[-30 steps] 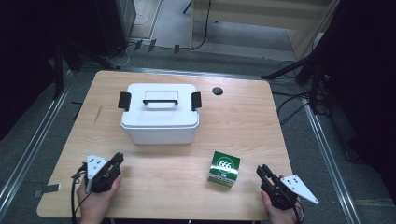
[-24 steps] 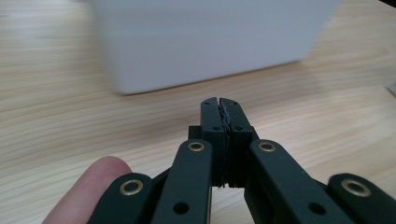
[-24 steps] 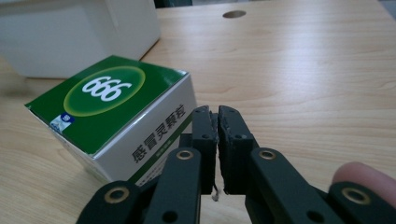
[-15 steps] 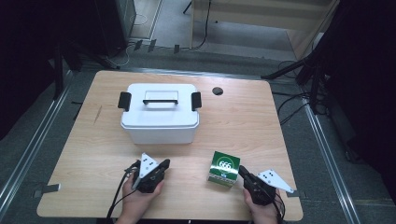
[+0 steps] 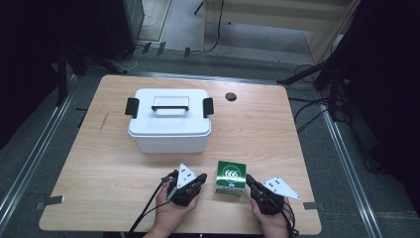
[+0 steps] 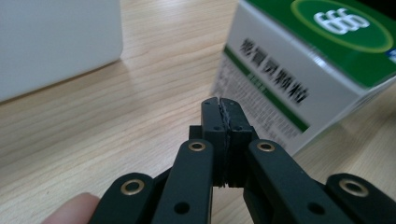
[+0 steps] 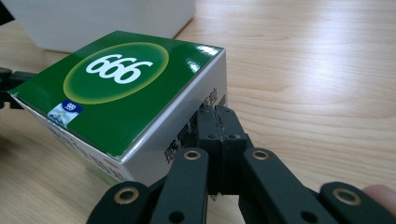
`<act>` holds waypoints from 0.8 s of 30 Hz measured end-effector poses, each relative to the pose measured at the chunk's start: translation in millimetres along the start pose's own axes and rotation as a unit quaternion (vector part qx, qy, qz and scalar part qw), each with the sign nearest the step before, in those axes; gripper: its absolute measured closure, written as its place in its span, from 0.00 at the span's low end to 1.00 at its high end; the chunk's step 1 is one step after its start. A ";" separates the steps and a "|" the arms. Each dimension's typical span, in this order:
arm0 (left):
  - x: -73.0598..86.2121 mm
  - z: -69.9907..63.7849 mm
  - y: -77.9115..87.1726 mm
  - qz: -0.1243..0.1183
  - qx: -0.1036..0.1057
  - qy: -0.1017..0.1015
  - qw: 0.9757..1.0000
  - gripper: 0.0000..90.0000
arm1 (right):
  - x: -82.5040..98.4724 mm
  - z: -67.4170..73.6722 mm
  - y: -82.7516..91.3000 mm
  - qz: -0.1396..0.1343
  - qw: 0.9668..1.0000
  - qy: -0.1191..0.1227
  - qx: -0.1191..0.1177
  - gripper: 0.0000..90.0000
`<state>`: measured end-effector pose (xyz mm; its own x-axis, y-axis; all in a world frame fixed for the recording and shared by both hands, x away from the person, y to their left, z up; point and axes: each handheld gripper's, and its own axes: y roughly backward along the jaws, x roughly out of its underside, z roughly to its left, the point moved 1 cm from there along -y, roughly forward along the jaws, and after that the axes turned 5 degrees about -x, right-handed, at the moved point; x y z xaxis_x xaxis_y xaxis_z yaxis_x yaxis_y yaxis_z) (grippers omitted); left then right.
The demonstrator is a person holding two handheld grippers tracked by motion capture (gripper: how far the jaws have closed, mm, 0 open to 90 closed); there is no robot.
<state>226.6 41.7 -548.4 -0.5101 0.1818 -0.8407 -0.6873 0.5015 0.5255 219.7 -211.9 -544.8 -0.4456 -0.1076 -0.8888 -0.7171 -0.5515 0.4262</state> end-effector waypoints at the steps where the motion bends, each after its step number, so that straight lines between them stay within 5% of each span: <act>1: -0.4 -1.1 -0.2 -0.001 0.001 0.000 1.000 1.00 | -0.4 2.2 -1.9 0.001 1.000 -0.001 -0.004 1.00; 8: 1.6 0.4 6.9 0.007 -0.009 -0.014 1.000 1.00 | -1.9 17.0 -10.2 0.010 1.000 0.000 -0.029 1.00; 15: 6.3 3.8 15.5 0.007 -0.014 -0.019 1.000 1.00 | -0.8 25.3 -11.5 0.012 0.999 0.022 -0.023 1.00; 16: 6.9 5.8 16.8 0.003 -0.018 -0.016 1.000 0.95 | -1.7 23.2 -11.4 0.009 1.000 0.025 -0.016 0.91; 20: 10.2 25.1 29.8 -0.021 -0.029 0.002 0.999 0.88 | -3.5 14.2 -8.2 -0.004 1.000 0.030 -0.001 0.85; 21: 12.3 39.5 40.5 -0.038 -0.025 0.013 0.999 0.80 | -5.9 6.5 -4.5 -0.018 0.999 0.047 -0.002 0.78; 24: 13.6 54.5 52.1 -0.055 -0.036 0.020 0.998 0.72 | -8.7 -0.1 -0.2 -0.029 0.998 0.059 0.009 0.73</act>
<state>212.1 116.4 -539.6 -0.4491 0.0943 -0.8885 -0.7749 0.4540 0.4398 223.9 -210.9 -537.1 -0.3375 -0.1732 -0.9252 -0.7500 -0.5446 0.3755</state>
